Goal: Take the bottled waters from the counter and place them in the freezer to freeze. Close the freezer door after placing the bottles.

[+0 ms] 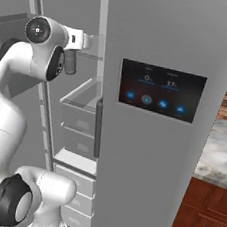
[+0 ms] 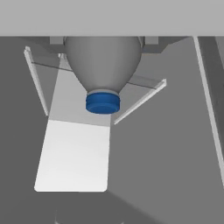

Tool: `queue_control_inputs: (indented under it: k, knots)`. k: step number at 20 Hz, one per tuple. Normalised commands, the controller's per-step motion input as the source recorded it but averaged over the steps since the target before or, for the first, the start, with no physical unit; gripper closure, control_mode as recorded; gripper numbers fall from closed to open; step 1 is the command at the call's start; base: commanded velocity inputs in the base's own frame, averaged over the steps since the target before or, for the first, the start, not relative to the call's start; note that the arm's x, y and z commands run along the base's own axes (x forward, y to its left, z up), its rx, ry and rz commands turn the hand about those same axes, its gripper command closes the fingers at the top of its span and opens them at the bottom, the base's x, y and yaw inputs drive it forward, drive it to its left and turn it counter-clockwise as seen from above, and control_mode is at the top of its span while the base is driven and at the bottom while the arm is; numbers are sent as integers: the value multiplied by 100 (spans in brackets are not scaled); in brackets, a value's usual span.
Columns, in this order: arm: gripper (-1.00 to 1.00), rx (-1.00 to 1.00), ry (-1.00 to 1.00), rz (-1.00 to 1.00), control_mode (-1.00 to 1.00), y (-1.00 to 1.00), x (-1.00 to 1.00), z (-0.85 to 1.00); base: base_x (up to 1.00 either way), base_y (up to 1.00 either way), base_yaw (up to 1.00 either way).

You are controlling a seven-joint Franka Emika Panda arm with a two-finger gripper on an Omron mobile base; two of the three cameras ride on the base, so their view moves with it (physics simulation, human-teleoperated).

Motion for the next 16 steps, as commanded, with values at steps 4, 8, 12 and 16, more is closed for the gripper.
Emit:
queue_control_inputs:
  k: [4, 8, 12, 16]
  knots:
    - [100, 0, 2, -8, -100, 0, 57, 0, 0, 0, 0]
    - [100, 0, 0, -4, -100, 0, 53, 9, 0, 0, 0]
    - [100, 0, 0, 0, -100, 0, 38, 10, 0, 0, 0]
    - [100, 0, 0, 0, -100, 0, 40, 0, 0, 0, 0]
